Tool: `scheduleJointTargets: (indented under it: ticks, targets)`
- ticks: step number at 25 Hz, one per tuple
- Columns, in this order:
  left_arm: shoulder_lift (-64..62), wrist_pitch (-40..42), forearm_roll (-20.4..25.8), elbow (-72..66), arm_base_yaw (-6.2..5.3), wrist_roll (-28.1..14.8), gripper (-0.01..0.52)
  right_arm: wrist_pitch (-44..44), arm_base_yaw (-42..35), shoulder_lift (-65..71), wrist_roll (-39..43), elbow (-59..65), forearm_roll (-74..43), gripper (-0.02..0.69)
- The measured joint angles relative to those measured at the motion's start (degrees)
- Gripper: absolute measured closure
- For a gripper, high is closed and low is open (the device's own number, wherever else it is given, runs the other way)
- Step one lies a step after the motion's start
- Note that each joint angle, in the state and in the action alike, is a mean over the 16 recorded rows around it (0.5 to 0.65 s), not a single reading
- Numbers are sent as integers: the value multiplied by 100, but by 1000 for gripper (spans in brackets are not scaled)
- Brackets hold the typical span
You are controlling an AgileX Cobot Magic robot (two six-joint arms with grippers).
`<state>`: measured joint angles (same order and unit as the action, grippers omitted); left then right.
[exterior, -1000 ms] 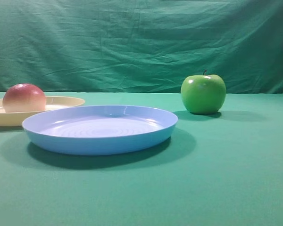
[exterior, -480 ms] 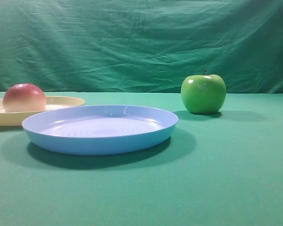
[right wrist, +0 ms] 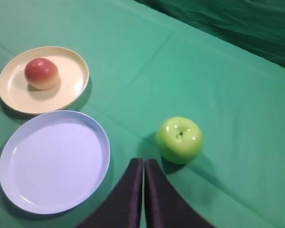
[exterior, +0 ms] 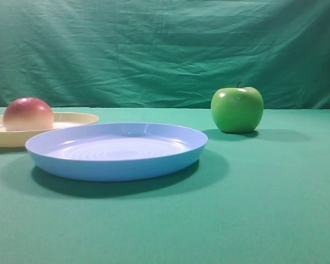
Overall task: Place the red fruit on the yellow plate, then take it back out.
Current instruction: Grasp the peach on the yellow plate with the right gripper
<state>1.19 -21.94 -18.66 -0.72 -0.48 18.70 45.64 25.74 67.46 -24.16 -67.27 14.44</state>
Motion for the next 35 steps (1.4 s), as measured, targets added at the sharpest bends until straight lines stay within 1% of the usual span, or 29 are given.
scheduleJointTargets:
  ticks: [5,10,14,16,18,26,29,32,35]
  targets:
    - [0,0,0,0,0,0,514,-13,599,1483,-45,-1048,-101,665]
    - [0,0,0,0,0,0,514,-99,979,2869,-116,-2065,-18,658]
    - [0,0,0,0,0,0,514,-211,1136,3819,-347,-2809,231,617]
    - [0,0,0,0,0,0,514,-274,1186,4229,-529,-3147,415,574]
    - [0,0,0,0,0,0,514,-342,1229,4598,-717,-3452,635,509]
    - [0,0,0,0,0,0,514,-639,1438,5743,-1450,-4380,1509,189]
    - [0,0,0,0,0,0,514,-768,1544,6064,-1625,-4602,1721,88]
    - [0,0,0,0,0,0,514,-933,1650,6342,-1706,-4756,1845,21]
    - [0,0,0,0,0,0,514,-1128,1744,6589,-1770,-4859,1898,-3]
